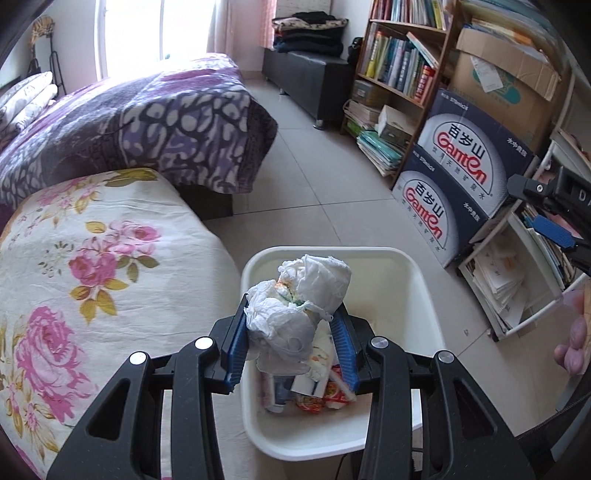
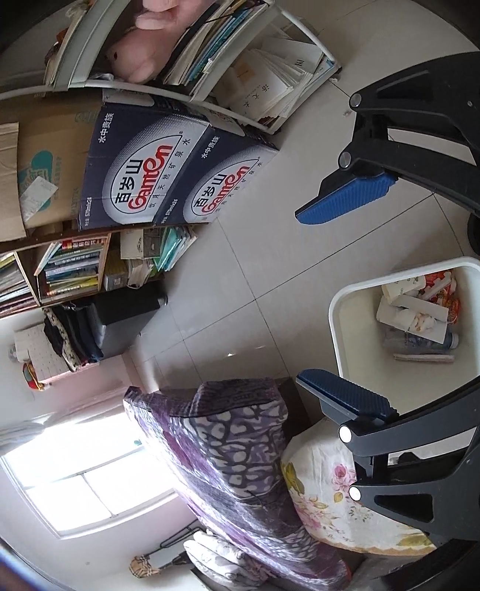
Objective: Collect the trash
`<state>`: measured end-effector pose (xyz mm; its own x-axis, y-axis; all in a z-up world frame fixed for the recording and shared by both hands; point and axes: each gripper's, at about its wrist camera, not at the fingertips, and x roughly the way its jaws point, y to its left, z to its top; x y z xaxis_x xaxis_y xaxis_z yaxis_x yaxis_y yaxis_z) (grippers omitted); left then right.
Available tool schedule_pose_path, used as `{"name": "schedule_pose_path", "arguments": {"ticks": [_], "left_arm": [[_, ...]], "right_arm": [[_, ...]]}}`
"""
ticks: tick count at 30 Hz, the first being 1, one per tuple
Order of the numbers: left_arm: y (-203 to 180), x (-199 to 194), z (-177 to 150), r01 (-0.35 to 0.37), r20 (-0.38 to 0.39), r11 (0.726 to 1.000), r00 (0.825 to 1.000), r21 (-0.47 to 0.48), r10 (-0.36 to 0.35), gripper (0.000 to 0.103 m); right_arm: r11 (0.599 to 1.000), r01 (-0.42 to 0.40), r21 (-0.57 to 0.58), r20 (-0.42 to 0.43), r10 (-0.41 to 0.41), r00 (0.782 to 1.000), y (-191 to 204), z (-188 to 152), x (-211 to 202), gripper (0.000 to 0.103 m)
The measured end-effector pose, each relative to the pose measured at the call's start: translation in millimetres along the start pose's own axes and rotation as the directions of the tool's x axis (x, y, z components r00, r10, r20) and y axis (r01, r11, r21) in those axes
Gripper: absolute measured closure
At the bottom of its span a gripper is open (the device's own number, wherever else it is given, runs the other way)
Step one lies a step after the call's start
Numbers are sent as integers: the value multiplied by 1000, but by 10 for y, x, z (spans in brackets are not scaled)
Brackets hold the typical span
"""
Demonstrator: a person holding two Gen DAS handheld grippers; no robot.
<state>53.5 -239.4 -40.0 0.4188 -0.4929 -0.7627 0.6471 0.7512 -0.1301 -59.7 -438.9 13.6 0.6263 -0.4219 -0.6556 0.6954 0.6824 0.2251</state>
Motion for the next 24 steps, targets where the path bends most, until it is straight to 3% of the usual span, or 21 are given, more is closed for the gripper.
{"name": "schedule_pose_path", "arguments": {"ticks": [4,6,10,13,17,22,24], "left_arm": [[-149,91,61,75,-25,997,997,5,-75,55],[-201,106,82,116,-33,993,993,0,-116,36],[-221,30,77,116,-13,993,993,20,-116,23],[-177,-79,48,12,34,997,999,72,-14,16],[48,-302,-25,-123,101,990,988,72,115,13],[404,-612,-167,-290,197,957,937,-18,288,10],[549,-727,-234,-356,223,932,906,-63,361,7]], "right_arm": [[999,7,35,32,-8,999,-95,54,-62,21],[999,13,36,52,-15,999,-104,63,-94,19],[1000,27,15,100,-29,995,-38,59,-167,16],[999,46,-6,164,-45,986,58,17,-283,12],[995,82,-55,245,-66,967,282,-121,-434,7],[990,79,-118,260,-46,965,583,-356,-485,7],[989,61,-134,238,-28,971,692,-447,-478,7]]}}
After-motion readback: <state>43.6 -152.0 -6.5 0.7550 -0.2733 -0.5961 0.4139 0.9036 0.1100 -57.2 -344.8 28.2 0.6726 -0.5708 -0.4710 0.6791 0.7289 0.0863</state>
